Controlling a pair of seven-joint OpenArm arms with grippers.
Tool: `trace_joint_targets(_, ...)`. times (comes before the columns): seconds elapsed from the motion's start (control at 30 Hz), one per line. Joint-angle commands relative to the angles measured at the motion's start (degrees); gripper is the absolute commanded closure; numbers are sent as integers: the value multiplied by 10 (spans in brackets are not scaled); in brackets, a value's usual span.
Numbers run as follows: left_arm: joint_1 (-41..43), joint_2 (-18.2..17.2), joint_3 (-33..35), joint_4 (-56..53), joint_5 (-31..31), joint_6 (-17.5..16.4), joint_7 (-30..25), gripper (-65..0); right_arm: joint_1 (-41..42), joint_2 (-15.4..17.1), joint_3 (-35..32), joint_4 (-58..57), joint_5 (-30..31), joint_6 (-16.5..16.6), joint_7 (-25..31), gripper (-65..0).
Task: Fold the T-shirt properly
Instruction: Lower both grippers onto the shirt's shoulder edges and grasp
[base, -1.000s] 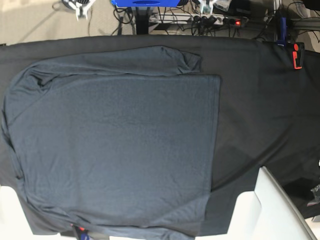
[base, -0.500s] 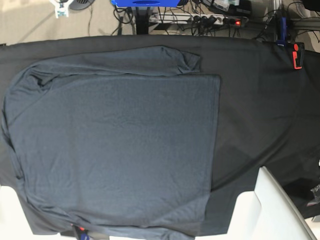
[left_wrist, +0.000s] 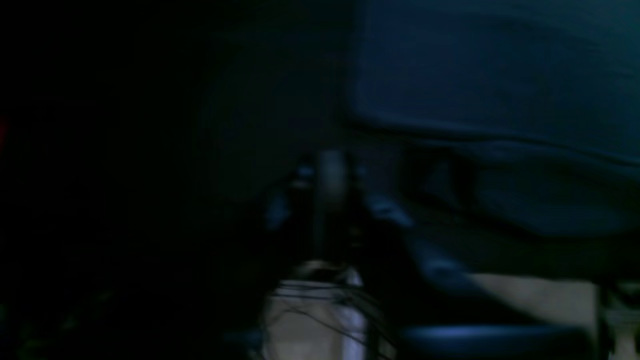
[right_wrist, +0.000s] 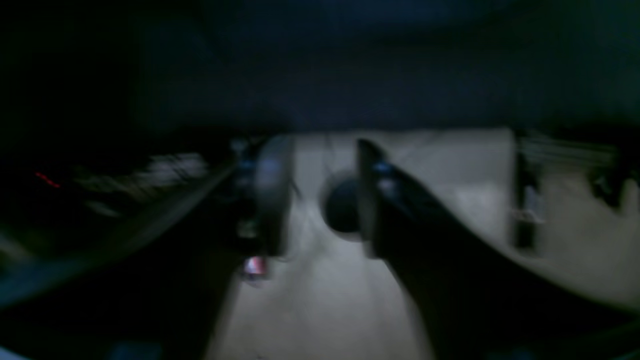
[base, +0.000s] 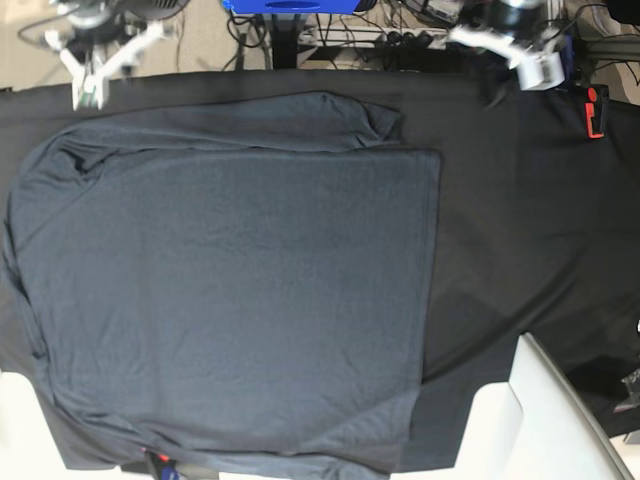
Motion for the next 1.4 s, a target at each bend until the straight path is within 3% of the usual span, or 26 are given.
trace_joint_targets(0.0, 3, -8, 12, -5, 0, 3, -9, -194, -3, 4, 2, 12, 14, 3, 6, -396)
trace_joint_targets(0.03, -8, -13, 29, -16, 0, 3, -9, -250, 2, 4, 4, 13, 28, 19, 6, -459)
trace_joint_targets(0.1, -27, -19, 55, -40, -4, 3, -9, -295, 12, 4, 7, 10, 41, 67, 4, -521)
trace_joint_targets(0.2, -54, -17, 79, -81, -25, 3, -9, -291, 15, 0, 8, 8, 41, 128, 5, -522)
trace_joint_targets(0.27, -67, -16, 85, -102, -51, 3, -10, -291, 16, 0, 8, 8, 41, 150, 5, -522)
trace_joint_targets(0.43, -94, -16, 88, -129, -97, 3, -10, -291, 17, 1, 8, 8, 41, 154, 5, -522)
trace_joint_targets(0.6, -114, -15, 90, -129, -100, 3, -10, -291, 25, 3, 8, 7, 41, 154, 5, -522)
trace_joint_targets(1.0, -166, -14, 191, -175, -100, 3, -10, -291, 25, 4, 8, 7, 41, 154, 5, -522)
trace_joint_targets(1.37, -192, 3, 194, -208, -100, 3, -10, -291, 26, 12, 7, 7, 41, 154, 5, -522)
